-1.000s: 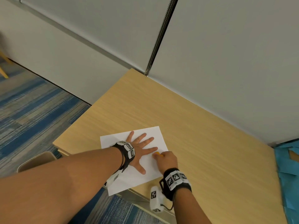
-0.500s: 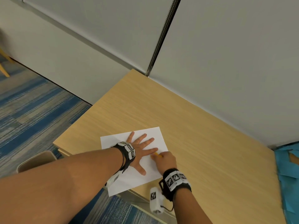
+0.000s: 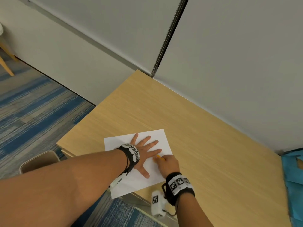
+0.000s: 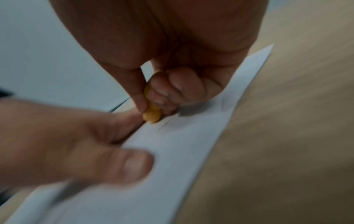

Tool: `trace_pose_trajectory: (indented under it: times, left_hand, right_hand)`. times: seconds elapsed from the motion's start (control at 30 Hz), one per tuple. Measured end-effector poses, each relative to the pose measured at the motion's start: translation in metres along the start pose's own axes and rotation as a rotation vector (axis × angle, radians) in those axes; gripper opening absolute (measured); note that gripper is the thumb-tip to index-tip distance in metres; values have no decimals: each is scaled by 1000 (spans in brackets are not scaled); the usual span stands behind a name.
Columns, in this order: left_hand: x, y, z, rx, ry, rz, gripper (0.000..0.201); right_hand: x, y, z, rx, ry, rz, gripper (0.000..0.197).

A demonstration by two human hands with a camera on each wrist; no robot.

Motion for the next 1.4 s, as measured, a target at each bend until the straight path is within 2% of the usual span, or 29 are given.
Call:
trace_pose_trajectory:
  times: [0.07, 0.17, 0.3, 0.4, 0.47, 0.57, 0.7, 0.83, 0.97, 1.1, 1.23, 1.4]
  left_hand:
    - [-3, 0, 0, 10, 7, -5, 125]
    - [-3, 0, -1, 8, -7, 2, 124]
    - [-6, -4, -3, 9, 5, 5, 129]
    - [-7, -4, -3, 16, -8, 4, 129]
    - [-5, -4, -3, 4, -9, 13, 129]
    - [-7, -5, -4, 7, 2, 14, 130]
    - [-5, -6, -3, 9, -5, 7, 129]
    - [-10, -6, -5, 6, 16, 25, 131]
    - [-5, -5, -3, 4, -10, 25, 128]
    - [-7, -5, -4, 7, 25, 18, 130]
    - [-6, -4, -3, 7, 1, 13, 129]
    - [-8, -6, -4, 5, 27, 11, 131]
  right_hand:
    - [0, 2, -2, -4, -1, 17, 36]
    - [-19, 14, -5, 38, 72, -77, 33]
    - [12, -1, -2, -22, 4, 45, 39]
    - [-19, 16, -8, 29, 94, -89, 36]
    - [-15, 11, -5, 6, 72, -88, 38]
    - [2, -2, -6, -12, 55, -4, 40]
    - [-20, 13, -8, 26, 108, -106, 34]
    - [9, -7, -7, -32, 59, 2, 37]
    - [-20, 13, -11, 37, 116, -119, 33]
    - [13, -8, -6, -43, 64, -21, 34]
    - [-21, 12, -5, 15, 101, -136, 32]
    - [13, -8, -9, -33, 42, 6, 30]
Point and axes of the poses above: each hand's wrist, its own y-axis away from the middle knuckle, its own x-axis out of the back of the hand, z = x × y, the point moved 9 cm from there along -y, towards the middle knuckle, and after that the axes turned 6 degrees about -x, right-handed, at the moved point
